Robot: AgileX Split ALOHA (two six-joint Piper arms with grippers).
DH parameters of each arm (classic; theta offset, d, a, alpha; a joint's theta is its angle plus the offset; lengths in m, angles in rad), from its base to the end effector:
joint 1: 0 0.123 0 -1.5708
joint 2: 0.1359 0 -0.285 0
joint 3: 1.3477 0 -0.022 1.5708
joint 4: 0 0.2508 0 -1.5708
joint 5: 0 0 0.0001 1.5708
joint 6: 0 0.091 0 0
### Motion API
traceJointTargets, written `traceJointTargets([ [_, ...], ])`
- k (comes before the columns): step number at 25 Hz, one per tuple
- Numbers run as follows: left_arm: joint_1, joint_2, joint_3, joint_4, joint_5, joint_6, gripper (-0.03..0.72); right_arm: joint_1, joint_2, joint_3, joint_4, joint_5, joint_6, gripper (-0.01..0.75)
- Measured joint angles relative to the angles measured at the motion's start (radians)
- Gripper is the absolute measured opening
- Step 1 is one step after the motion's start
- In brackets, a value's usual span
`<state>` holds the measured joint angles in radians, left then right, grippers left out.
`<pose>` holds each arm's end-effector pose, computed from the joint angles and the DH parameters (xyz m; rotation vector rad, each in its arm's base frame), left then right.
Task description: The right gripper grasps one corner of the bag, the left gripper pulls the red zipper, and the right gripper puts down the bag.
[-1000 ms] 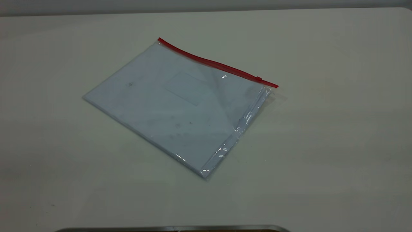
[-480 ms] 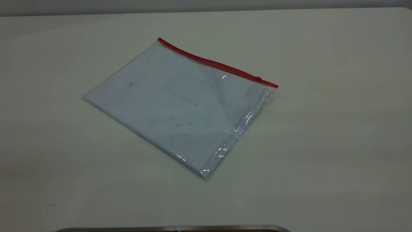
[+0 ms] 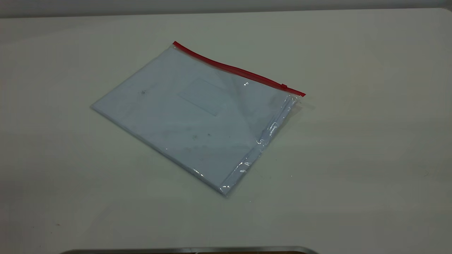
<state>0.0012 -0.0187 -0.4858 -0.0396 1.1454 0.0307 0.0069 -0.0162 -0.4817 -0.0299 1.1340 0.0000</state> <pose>-0.0098 -0.0033 0.2666 0.0353 2.1236 -0.0291 -0.0085 -0.0025 0.2664 -0.0046 2.1195 -0.0321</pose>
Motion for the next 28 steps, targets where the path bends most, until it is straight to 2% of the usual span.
traceJointTargets([
  [5,0.0,0.0,0.0,0.0,-0.001,0.0,0.495,0.0,0.0,0.0,0.03,-0.001,0.0,0.277],
  [8,0.0,0.004,-0.012,-0.008,-0.01,-0.018,0.495,0.0,0.001,0.0,0.119,-0.008,-0.033,0.27],
  [13,0.0,0.155,-0.088,-0.064,-0.131,-0.082,0.495,0.0,0.166,-0.001,0.319,-0.085,-0.174,0.303],
  [16,0.0,0.353,-0.11,-0.066,-0.248,-0.044,0.495,0.0,0.369,-0.001,0.384,-0.195,-0.273,0.354],
  [22,0.0,0.765,-0.113,-0.108,-0.595,0.082,0.495,0.0,0.784,-0.001,0.607,-0.467,-0.511,0.417],
  [25,0.0,0.961,-0.125,-0.17,-0.741,0.167,0.495,0.0,1.003,-0.001,0.803,-0.586,-0.746,0.424],
  [28,0.0,1.14,-0.185,-0.245,-0.796,0.269,0.495,0.0,1.232,-0.007,1.063,-0.659,-1.004,0.425],
])
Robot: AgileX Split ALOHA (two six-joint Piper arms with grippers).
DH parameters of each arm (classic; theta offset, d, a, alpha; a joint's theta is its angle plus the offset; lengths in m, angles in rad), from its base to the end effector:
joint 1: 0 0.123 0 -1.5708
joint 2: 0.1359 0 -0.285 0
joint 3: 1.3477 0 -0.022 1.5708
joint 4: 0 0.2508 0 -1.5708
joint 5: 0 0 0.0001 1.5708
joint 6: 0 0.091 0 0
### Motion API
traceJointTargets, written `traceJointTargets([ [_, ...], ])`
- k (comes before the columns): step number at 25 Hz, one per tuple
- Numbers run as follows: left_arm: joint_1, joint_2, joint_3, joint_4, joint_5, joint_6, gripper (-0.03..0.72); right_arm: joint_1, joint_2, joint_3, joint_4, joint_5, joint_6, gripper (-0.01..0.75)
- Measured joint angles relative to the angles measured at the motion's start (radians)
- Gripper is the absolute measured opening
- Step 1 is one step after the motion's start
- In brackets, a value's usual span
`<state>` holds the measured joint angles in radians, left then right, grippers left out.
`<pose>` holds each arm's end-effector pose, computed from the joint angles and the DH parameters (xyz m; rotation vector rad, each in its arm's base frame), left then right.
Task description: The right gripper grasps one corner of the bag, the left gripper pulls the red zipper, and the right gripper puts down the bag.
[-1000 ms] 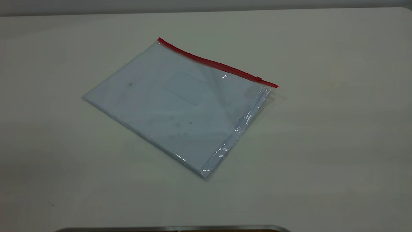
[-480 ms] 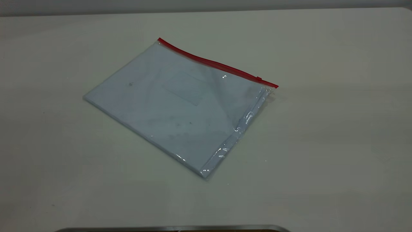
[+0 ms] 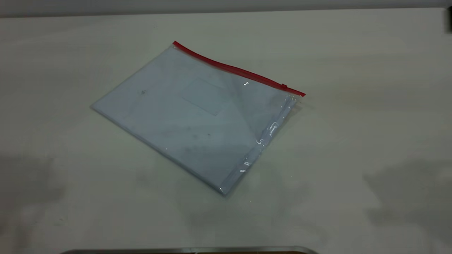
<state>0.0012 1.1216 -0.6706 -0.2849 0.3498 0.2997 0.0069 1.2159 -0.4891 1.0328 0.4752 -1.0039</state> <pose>0.2236 -0.0085 0.2670 0.0849 2.2675 -0.0924 0.2043 0.0372 0.2037 -0.2113 2.4211 0.4888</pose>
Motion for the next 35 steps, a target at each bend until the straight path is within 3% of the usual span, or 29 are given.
traceJointTargets([
  [6,0.0,0.278,-0.174,-0.152,0.019,0.166,0.495,0.0,0.433,-0.092,0.528,-0.007,-0.497,0.425],
  [10,0.0,0.395,-0.265,-0.244,0.059,0.252,0.495,0.0,0.65,-0.184,0.705,0.073,-0.651,0.425],
  [16,0.0,0.496,-0.348,-0.371,0.076,0.359,0.495,0.0,0.925,-0.35,0.741,0.18,-0.683,0.425],
  [25,0.0,0.54,-0.364,-0.485,0.078,0.475,0.495,0.006,1.22,-0.595,0.754,0.239,-0.684,0.425],
  [35,0.0,0.54,-0.364,-0.495,0.074,0.484,0.495,0.149,1.323,-0.739,0.755,0.228,-0.662,0.425],
])
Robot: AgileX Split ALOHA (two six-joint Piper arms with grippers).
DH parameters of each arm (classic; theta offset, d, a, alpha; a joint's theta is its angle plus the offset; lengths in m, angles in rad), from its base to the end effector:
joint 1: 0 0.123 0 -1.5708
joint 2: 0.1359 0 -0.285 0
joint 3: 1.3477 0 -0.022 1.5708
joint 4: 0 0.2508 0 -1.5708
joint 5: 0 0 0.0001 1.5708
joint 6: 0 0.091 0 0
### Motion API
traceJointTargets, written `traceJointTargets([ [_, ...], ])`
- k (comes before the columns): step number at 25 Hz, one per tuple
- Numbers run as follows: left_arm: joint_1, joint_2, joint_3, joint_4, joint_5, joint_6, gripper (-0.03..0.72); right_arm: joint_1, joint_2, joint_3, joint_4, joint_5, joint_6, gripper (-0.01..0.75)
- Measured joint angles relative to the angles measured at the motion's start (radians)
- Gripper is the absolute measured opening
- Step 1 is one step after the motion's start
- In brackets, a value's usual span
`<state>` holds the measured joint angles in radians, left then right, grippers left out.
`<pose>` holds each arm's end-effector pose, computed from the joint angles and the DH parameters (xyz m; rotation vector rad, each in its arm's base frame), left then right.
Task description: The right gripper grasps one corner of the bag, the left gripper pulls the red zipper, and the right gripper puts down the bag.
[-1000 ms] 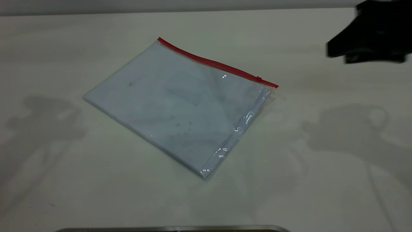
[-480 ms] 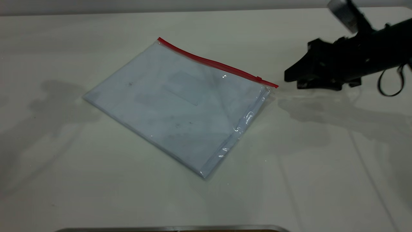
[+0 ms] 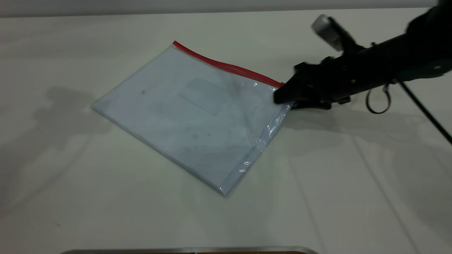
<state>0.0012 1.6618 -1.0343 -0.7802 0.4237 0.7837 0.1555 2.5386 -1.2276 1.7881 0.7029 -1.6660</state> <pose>0.3479 -0.0260 0.2250 0.1914 2.3919 -0.3309 0.3823 0.1181 -0.0380 -0.2062 2.5640 1.0147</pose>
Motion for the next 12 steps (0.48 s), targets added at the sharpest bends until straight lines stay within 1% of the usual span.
traceJointTargets([
  [1,0.0,0.0,0.0,-0.001,0.0,0.0,0.495,0.012,0.004,-0.007,0.0,-0.006,0.004,0.419],
  [3,0.0,0.0,0.0,-0.001,0.0,0.003,0.495,0.023,0.009,-0.013,0.0,-0.004,0.005,0.363],
  [4,0.0,0.0,0.0,-0.003,0.0,0.004,0.495,0.024,0.009,-0.013,0.0,0.011,0.006,0.303],
  [7,0.0,0.003,0.0,-0.005,-0.001,0.004,0.495,0.024,0.01,-0.013,0.0,0.093,0.007,0.072],
  [8,-0.001,0.009,0.0,-0.006,-0.002,0.004,0.495,0.025,0.01,-0.014,-0.003,0.119,0.007,0.039],
  [10,-0.009,0.031,-0.006,-0.007,0.001,0.014,0.495,0.04,0.005,-0.014,-0.032,0.149,0.007,0.034],
  [12,-0.029,0.068,-0.03,-0.007,0.015,0.027,0.494,0.076,-0.014,-0.014,-0.103,0.146,0.015,0.034],
])
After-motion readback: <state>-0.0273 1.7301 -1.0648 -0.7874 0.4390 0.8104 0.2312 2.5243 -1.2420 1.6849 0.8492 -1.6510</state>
